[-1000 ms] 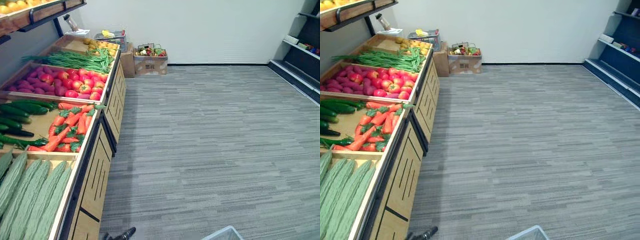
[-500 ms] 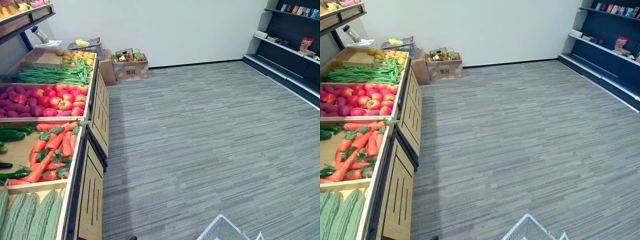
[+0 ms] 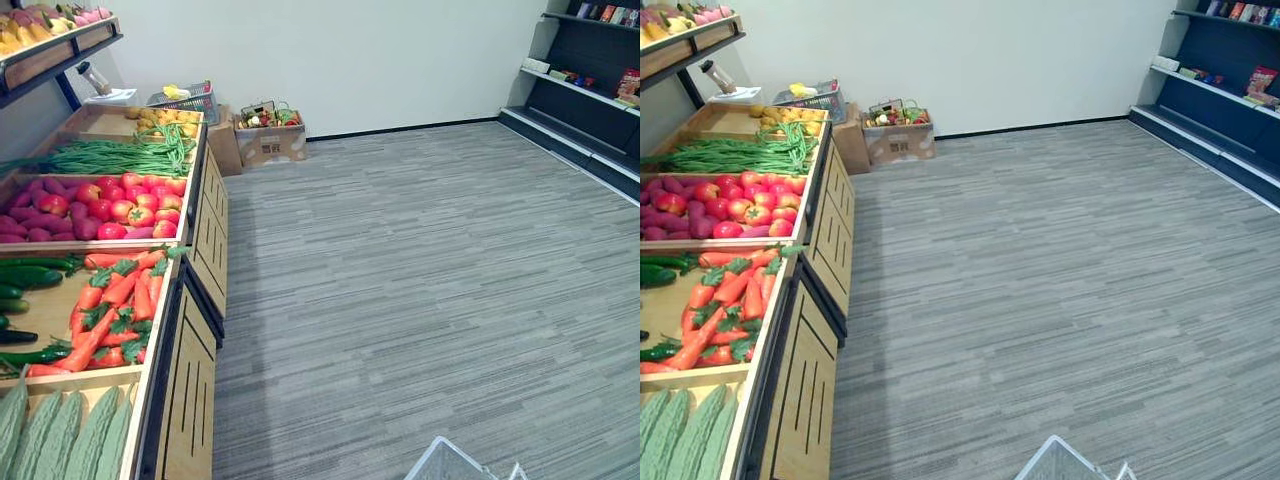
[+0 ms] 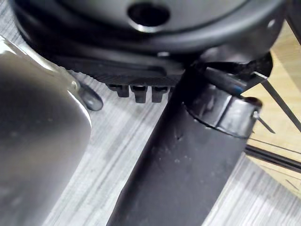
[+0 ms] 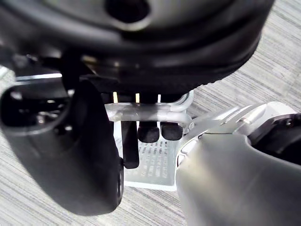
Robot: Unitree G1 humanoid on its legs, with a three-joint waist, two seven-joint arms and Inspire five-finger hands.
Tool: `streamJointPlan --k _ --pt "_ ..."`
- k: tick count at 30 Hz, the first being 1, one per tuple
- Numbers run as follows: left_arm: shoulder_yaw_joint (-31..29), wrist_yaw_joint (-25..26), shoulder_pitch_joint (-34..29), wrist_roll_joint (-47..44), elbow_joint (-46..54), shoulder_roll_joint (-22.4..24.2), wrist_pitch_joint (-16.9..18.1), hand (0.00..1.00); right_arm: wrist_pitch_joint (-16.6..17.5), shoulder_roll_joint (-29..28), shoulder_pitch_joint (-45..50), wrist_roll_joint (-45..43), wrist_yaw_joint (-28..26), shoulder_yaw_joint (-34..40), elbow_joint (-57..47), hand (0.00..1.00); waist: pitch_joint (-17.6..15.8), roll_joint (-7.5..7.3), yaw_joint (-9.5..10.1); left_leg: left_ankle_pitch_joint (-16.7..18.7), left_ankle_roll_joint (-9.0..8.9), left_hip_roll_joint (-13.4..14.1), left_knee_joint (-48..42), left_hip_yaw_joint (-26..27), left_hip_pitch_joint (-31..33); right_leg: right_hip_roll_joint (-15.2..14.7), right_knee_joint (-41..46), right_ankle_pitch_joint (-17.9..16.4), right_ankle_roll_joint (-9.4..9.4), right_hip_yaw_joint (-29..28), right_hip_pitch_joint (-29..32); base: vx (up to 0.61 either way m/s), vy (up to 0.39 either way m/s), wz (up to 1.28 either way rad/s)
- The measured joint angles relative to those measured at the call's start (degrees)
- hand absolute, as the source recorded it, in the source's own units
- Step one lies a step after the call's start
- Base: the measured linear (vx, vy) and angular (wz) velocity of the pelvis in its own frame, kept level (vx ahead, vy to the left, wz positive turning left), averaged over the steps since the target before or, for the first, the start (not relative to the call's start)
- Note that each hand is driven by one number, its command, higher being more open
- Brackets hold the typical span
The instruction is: Pick vegetable in the basket
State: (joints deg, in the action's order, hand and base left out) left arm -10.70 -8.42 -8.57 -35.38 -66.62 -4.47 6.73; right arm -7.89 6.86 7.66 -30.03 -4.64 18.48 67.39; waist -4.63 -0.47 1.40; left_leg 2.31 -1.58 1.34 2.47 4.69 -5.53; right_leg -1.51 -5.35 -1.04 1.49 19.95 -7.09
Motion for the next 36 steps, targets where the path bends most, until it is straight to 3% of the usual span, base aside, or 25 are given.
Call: streamJointPlan --k 6,10,12,14,18,19,22,24,26,27,28,29,30,31,34,36 --pt "1.77 0.40 0.00 0.14 0.09 -0.59 -0.51 1.00 0.17 0.00 -0.25 0.54 0.34 -1.78 -0.33 0.00 0.02 -0.11 0.21 0.00 -0.03 0.14 0.44 1.74 -1.07 -0.03 0.51 -0.19 0.29 -1.58 0.02 -0.01 0.012 -0.13" --pt "3.23 0.56 -0.03 0.08 0.12 -0.94 -0.53 1.00 0.15 0.29 -0.35 0.52 0.35 -1.81 -0.57 0.00 -0.61 -0.03 0.51 0.45 -0.27 0.65 0.05 3.60 -2.95 -0.41 5.00 -1.88 2.02 -3.01 0.28 -0.03 0.024 -0.22" --pt "3.20 0.27 -0.15 0.03 0.49 -1.22 -0.53 1.00 0.13 0.26 -0.32 -0.10 0.39 -1.81 -0.91 0.00 -1.20 -0.61 0.59 2.01 0.39 0.27 -2.00 4.07 -3.22 -1.84 10.69 -5.20 1.57 -3.02 1.85 -0.06 0.036 -0.09" --pt "3.23 -0.05 -0.73 0.10 1.61 -1.60 -0.55 1.00 0.17 0.31 0.02 -3.11 0.83 -1.77 -1.55 0.00 -1.48 -1.29 0.57 4.60 1.84 -0.76 -5.11 3.97 -2.41 -4.75 19.86 -9.54 3.99 -2.81 5.08 -0.06 0.053 0.02" --pt "3.20 0.35 -1.88 0.81 2.21 -2.19 -0.59 1.00 0.82 0.25 -0.03 -4.77 1.06 -1.60 -1.48 0.00 -3.11 -1.23 0.48 6.10 3.67 -0.52 -6.34 3.56 -3.62 -8.54 38.31 -8.64 4.80 -2.49 12.55 -0.02 0.071 0.08" --pt "3.19 0.93 -2.36 1.74 2.20 -2.65 -0.68 1.00 1.07 0.01 0.36 -5.95 1.04 -1.00 -1.38 0.00 -3.49 -1.56 0.11 6.45 3.48 0.20 -6.48 2.94 -4.53 -8.93 40.70 -9.75 3.53 -2.22 13.27 0.00 0.010 0.25" --pt "2.93 1.72 -2.68 2.15 2.00 -2.78 -1.48 1.00 1.58 -0.81 0.75 -6.18 0.66 0.51 -1.32 0.00 -3.87 -0.99 -0.19 7.77 2.18 3.69 -7.37 1.52 -4.73 -7.26 35.54 -10.57 3.36 -2.69 15.45 0.04 -0.075 0.21" --pt "2.81 1.70 -2.08 2.25 1.90 -2.88 -2.76 1.00 1.40 -1.12 0.79 -6.22 -0.22 0.40 -1.34 0.00 -4.23 -0.69 -0.33 8.75 0.58 6.95 -7.88 0.04 -3.78 -3.84 19.45 -5.99 5.42 -6.17 16.63 0.16 -0.209 0.17" --pt "0.99 1.42 -1.71 2.44 1.88 -3.84 -3.74 1.00 0.94 -1.58 0.76 -6.25 -0.24 0.47 -1.38 0.00 -5.48 -2.94 -0.29 10.34 -1.69 6.82 -8.38 -0.71 -4.26 -5.23 8.32 -1.03 8.90 -9.56 17.92 0.24 -0.270 0.12" --pt "0.12 1.51 -1.57 2.50 1.66 -3.81 -3.82 1.00 0.89 -1.51 0.74 -6.26 -0.22 0.62 -1.38 0.00 -5.86 -3.27 -0.29 11.15 -2.31 6.84 -8.72 -0.90 -4.76 -6.08 8.40 1.28 8.56 -9.71 18.10 0.35 -0.364 0.25" --pt "-1.15 1.71 -1.37 3.18 1.07 -3.33 -4.23 1.00 0.17 -1.00 1.06 -6.26 -0.04 0.75 -1.24 0.00 -5.77 -2.38 -0.56 12.94 -3.30 8.46 -8.77 -2.26 -6.00 -4.80 11.12 5.92 7.08 -9.36 17.90 0.39 -0.371 0.47" --pt "-1.75 1.32 -1.34 3.68 1.18 -2.25 -4.47 1.00 -0.61 0.04 1.16 -6.25 -0.04 1.61 -1.14 0.00 -5.88 -0.27 -1.04 13.07 -3.19 10.27 -8.60 -2.93 -6.75 -3.20 16.18 4.34 4.61 -9.10 18.97 0.40 -0.350 0.54" --pt "-1.92 0.98 -1.29 3.85 1.32 -1.70 -4.43 1.00 -0.90 0.33 1.12 -6.20 -0.04 2.28 -1.14 0.00 -5.99 0.55 -1.07 12.74 -3.32 10.93 -9.29 -3.29 -7.15 -2.77 18.98 3.07 2.74 -9.09 19.41 0.47 -0.385 0.54" --pt "-2.68 0.37 -1.33 4.08 1.43 -1.10 -4.42 1.00 -1.16 0.53 1.08 -6.16 0.10 2.92 -1.13 0.00 -6.43 1.22 -1.06 11.71 -4.58 11.89 -11.86 -4.21 -7.64 -2.72 24.09 -0.63 0.65 -8.25 19.37 0.45 -0.374 0.49" --pt "-4.32 0.40 -2.13 4.50 1.79 -0.79 -4.67 1.00 -2.37 1.25 1.30 -6.02 0.19 2.70 -0.09 0.00 -4.66 0.82 -1.48 9.26 -4.62 13.54 -23.63 -5.33 -4.63 -2.86 29.56 -7.82 -1.04 -5.48 16.62 0.40 -0.334 0.45" --pt "-4.31 0.26 -1.80 3.72 2.43 -0.51 -3.85 1.00 -3.16 1.81 1.35 -5.82 0.09 1.53 0.36 0.00 -4.00 1.57 -1.47 6.22 -3.88 16.38 -34.90 -4.81 0.35 -0.90 26.65 -8.95 -1.99 -3.72 12.69 0.38 -0.293 0.39"
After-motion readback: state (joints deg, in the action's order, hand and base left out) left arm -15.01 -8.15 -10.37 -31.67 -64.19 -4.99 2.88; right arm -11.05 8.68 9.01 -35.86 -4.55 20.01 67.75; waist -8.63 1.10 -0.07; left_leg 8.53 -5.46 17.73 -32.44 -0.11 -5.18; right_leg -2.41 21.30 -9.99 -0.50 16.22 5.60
